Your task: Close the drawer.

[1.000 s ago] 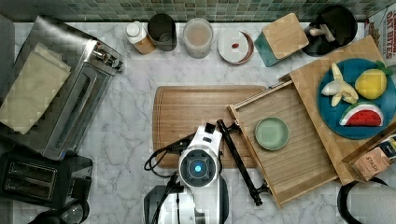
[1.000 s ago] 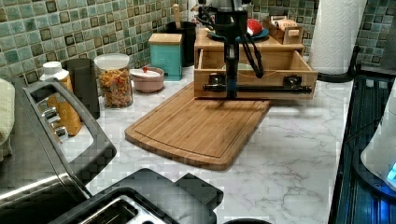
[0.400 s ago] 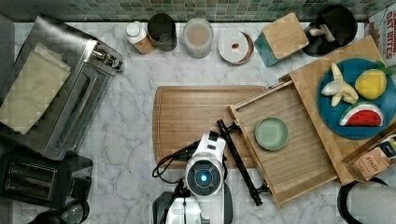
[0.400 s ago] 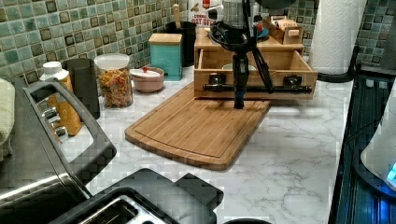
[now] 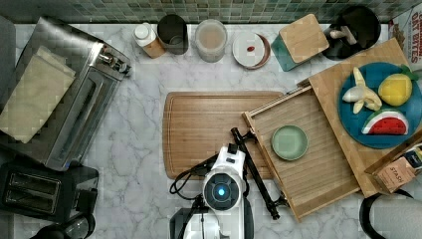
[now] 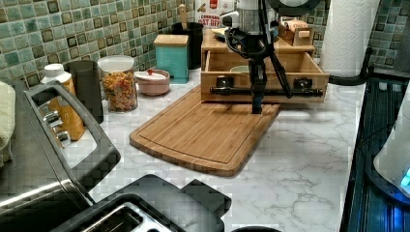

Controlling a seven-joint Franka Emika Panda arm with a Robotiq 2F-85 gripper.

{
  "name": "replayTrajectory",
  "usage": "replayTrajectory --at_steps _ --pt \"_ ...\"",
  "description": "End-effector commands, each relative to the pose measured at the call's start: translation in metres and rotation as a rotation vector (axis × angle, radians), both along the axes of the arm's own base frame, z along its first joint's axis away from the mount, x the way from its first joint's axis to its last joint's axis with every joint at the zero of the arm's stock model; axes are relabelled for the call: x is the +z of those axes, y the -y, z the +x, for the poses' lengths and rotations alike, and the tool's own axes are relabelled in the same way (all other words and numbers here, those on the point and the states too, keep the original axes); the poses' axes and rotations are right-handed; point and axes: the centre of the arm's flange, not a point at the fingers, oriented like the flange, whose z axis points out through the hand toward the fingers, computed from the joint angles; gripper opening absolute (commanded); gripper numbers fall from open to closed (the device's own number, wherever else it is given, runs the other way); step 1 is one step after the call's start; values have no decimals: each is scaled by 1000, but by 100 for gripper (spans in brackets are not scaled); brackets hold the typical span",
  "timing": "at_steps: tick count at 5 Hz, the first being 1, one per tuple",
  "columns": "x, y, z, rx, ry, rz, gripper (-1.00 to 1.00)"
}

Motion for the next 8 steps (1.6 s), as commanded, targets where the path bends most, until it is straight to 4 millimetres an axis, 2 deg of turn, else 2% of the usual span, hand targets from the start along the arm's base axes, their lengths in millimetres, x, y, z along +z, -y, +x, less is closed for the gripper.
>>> replayTrajectory --at_steps 1,4,6,7,8 --pt "10 73 6 11 -7 -3 -100" --pt "2 129 26 22 34 33 -100" --pt "29 182 52 24 21 24 -100" --pt "34 205 56 15 115 -19 -100" --pt "28 241 75 21 125 8 -100"
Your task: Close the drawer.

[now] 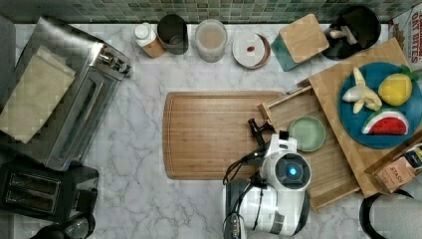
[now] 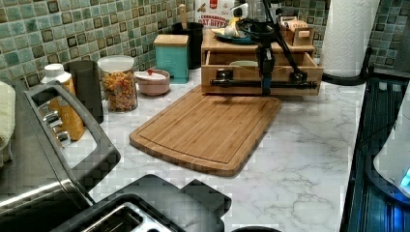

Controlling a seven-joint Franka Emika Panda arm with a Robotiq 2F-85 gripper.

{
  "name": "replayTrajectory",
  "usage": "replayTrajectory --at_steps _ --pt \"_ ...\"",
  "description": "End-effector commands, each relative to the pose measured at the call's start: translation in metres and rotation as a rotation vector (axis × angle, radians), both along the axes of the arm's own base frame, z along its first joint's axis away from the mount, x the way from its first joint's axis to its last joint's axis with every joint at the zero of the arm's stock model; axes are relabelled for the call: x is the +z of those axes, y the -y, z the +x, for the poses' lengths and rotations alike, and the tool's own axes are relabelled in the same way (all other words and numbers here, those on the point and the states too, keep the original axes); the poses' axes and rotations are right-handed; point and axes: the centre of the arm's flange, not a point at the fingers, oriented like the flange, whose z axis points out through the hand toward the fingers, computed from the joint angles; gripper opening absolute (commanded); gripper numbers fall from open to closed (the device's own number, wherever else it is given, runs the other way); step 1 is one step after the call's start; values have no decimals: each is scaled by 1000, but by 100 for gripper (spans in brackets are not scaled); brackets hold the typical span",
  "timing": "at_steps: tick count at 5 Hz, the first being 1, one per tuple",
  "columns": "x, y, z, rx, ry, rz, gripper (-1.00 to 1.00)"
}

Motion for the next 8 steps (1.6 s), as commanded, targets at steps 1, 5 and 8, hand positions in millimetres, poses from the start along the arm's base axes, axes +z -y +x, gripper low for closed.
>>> replayTrajectory --at_steps 1,5,8 --pt "35 140 64 -47 157 -16 -100" --pt "49 207 102 -49 302 -121 -100" --pt "57 200 93 -5 279 -68 -100"
